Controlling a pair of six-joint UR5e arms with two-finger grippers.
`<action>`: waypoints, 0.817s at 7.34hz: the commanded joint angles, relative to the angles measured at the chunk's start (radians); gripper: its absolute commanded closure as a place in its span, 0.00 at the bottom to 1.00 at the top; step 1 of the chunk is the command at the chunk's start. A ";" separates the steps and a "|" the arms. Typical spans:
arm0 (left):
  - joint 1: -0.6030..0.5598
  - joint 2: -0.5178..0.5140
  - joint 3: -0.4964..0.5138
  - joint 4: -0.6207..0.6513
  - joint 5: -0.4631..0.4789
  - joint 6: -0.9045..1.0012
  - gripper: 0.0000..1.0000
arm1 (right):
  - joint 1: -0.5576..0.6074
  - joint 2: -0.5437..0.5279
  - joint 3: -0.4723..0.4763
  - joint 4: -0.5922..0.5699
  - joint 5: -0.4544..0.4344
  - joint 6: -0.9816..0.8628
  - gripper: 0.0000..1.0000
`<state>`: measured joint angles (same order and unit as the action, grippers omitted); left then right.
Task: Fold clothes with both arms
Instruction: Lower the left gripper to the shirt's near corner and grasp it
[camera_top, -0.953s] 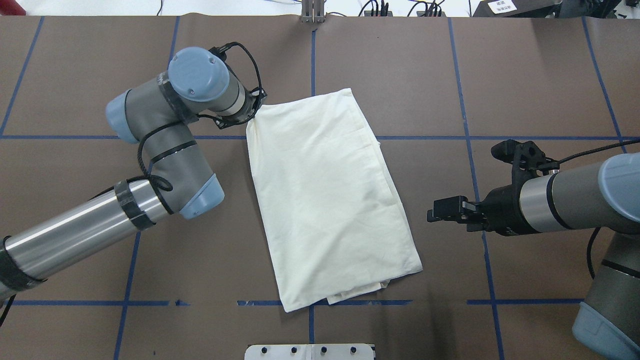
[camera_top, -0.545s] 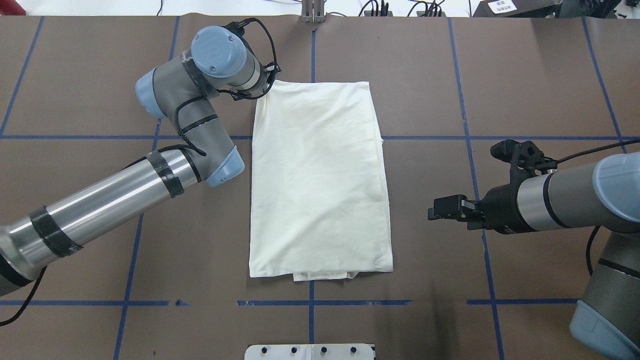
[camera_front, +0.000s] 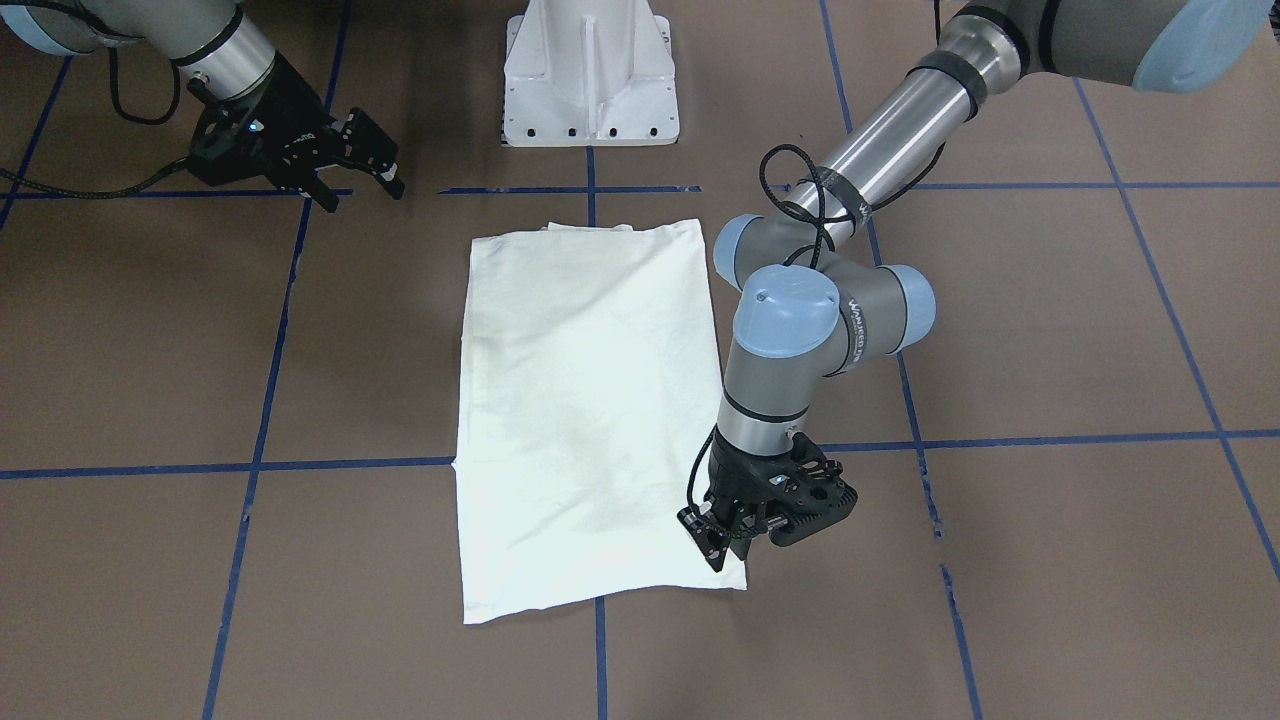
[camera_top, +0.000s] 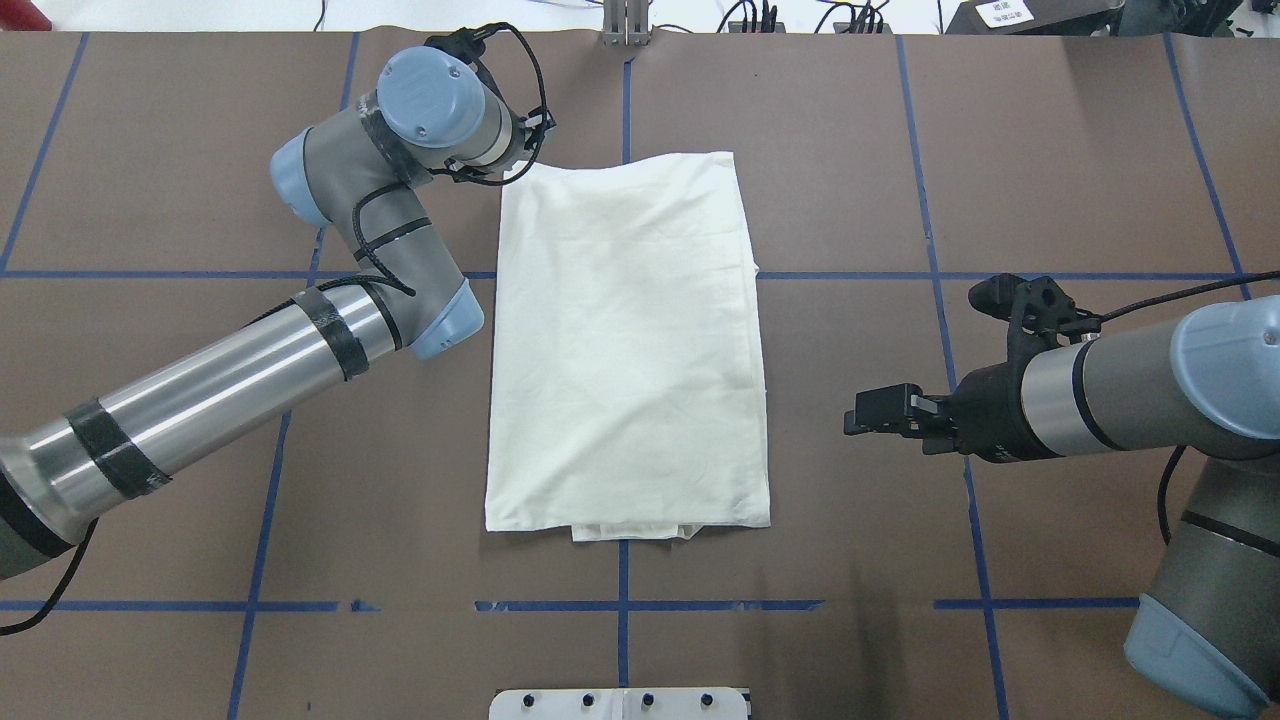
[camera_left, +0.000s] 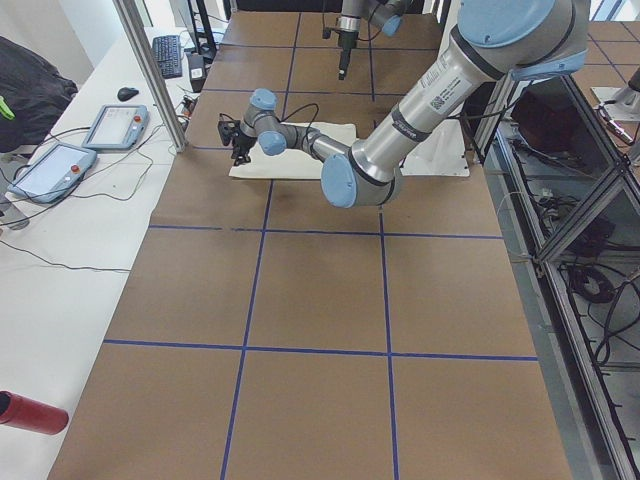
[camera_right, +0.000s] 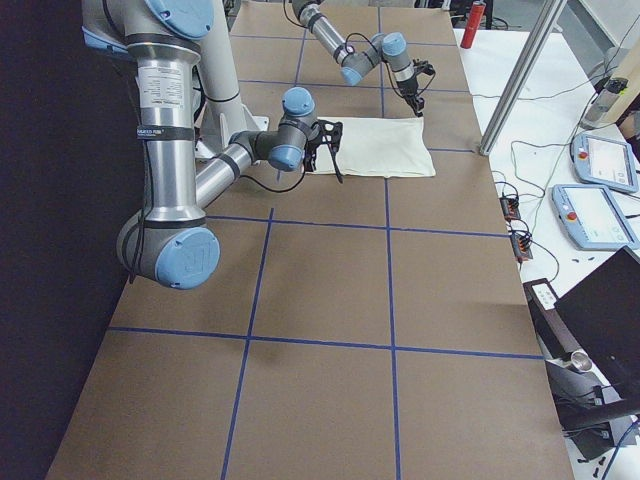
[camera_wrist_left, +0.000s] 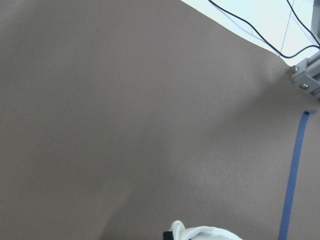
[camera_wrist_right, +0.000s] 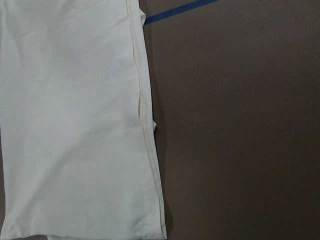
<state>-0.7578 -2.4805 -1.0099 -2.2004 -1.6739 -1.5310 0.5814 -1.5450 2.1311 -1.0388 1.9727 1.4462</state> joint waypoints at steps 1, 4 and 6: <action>-0.017 0.091 -0.124 0.010 -0.053 0.035 0.00 | 0.000 0.002 -0.002 -0.001 0.000 -0.007 0.00; 0.006 0.302 -0.578 0.254 -0.152 0.032 0.00 | 0.002 0.055 -0.054 -0.012 -0.015 -0.007 0.00; 0.118 0.536 -0.847 0.274 -0.145 -0.066 0.00 | 0.000 0.066 -0.065 -0.012 -0.015 -0.006 0.00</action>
<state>-0.7016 -2.0750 -1.7001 -1.9456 -1.8201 -1.5267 0.5816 -1.4898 2.0755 -1.0504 1.9575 1.4399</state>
